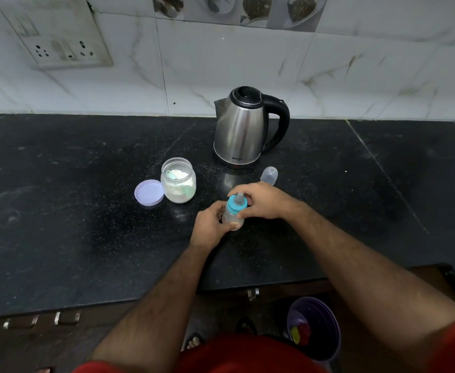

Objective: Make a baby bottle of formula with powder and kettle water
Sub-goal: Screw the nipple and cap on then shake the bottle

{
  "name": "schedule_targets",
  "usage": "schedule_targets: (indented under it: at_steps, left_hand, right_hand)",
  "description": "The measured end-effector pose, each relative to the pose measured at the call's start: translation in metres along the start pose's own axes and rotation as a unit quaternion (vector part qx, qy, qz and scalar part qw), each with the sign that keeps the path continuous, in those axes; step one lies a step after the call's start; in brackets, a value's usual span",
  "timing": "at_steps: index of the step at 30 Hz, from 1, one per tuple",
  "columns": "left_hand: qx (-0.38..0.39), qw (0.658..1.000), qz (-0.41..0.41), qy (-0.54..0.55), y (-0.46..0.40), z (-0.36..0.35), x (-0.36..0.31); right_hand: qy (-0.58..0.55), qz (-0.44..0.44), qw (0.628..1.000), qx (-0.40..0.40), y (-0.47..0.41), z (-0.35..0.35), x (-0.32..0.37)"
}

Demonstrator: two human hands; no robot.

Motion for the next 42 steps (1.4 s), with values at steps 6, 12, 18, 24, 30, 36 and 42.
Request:
schedule_targets:
  at_steps: [6, 12, 18, 24, 30, 36, 42]
  left_hand:
    - [-0.011, 1.000, 0.005, -0.001, 0.001, -0.001, 0.001]
    - [-0.002, 1.000, 0.002, -0.016, 0.003, 0.001, -0.004]
    - [0.004, 1.000, 0.003, -0.023, 0.002, 0.001, -0.005]
    - [-0.011, 1.000, 0.013, -0.026, 0.005, 0.000, -0.004]
    - [-0.003, 0.999, 0.004, -0.034, 0.005, 0.000, -0.007]
    - [0.009, 1.000, 0.008, -0.023, 0.004, 0.001, -0.008]
    - [0.002, 1.000, 0.006, -0.031, 0.005, 0.000, -0.006]
  right_hand:
    - [-0.005, -0.079, 0.985, -0.153, 0.009, -0.010, -0.008]
    - [0.064, -0.144, 0.973, -0.169, 0.005, -0.015, -0.008]
    - [0.002, -0.004, 1.000, -0.008, 0.001, -0.001, -0.003]
    - [0.009, -0.051, 0.991, -0.123, 0.011, -0.014, -0.006]
    - [-0.022, -0.161, 0.954, -0.251, 0.019, -0.035, -0.004]
    - [0.034, -0.044, 0.996, -0.068, 0.007, -0.006, -0.006]
    - [0.016, -0.014, 0.994, -0.104, 0.009, -0.014, -0.005]
Point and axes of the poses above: each hand's wrist, its own y-axis away from the middle knuckle, its own z-axis out of the back of the hand, x = y × z, the point moved 7 cm from there along -y, towards the middle knuckle, and after that the axes turned 2 degrees about -z, right-handed, at the moved point
